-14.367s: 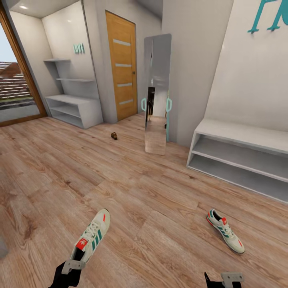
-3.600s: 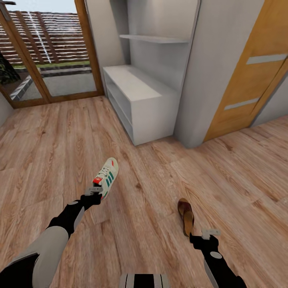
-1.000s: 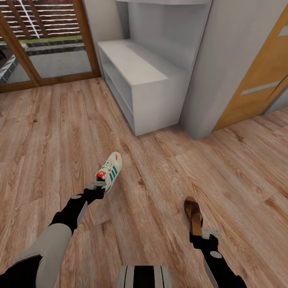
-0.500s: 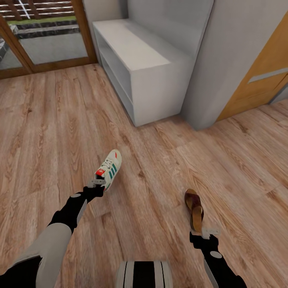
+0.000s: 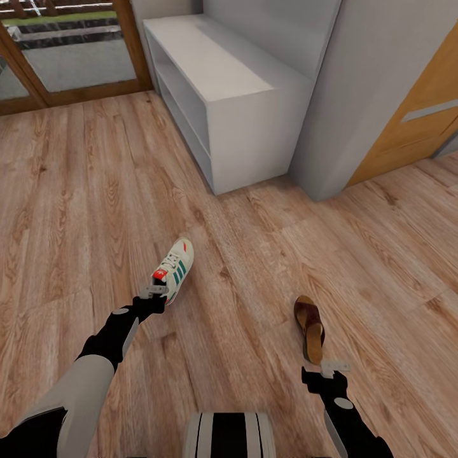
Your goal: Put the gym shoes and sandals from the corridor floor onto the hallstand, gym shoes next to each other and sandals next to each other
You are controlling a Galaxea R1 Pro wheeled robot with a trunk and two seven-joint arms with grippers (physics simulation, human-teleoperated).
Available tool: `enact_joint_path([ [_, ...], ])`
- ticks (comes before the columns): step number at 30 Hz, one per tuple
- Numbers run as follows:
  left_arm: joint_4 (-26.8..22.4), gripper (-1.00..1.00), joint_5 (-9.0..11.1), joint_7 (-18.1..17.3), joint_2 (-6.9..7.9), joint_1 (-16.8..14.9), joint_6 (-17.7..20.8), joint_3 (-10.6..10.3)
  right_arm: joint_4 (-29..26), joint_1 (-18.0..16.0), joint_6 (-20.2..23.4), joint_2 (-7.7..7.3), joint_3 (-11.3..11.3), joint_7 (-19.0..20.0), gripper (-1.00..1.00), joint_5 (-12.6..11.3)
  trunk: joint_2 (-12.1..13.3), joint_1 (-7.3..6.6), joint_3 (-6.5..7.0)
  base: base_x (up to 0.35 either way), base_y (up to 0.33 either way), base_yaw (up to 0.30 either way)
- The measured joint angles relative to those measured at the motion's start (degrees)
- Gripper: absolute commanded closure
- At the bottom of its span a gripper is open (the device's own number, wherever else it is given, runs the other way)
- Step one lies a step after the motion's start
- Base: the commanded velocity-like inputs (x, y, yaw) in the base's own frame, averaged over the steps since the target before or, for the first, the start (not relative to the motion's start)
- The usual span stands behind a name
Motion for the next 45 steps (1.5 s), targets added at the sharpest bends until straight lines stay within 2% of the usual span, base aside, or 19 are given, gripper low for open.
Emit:
enact_joint_path([
  [3,0.0,1.0,0.0,0.0,0.0,0.0,0.0,0.0,-0.2,0.0,0.0,0.0,0.0,0.0,-1.0,0.0,0.0,0.08,-0.67,0.0,0.0,0.0],
  [45,0.1,1.0,0.0,0.0,-0.19,0.0,-0.5,0.1,-0.6,0.0,0.0,0.0,0.0,0.0,-1.0,0.0,0.0,0.07,-0.68,0.058,0.0,0.0],
])
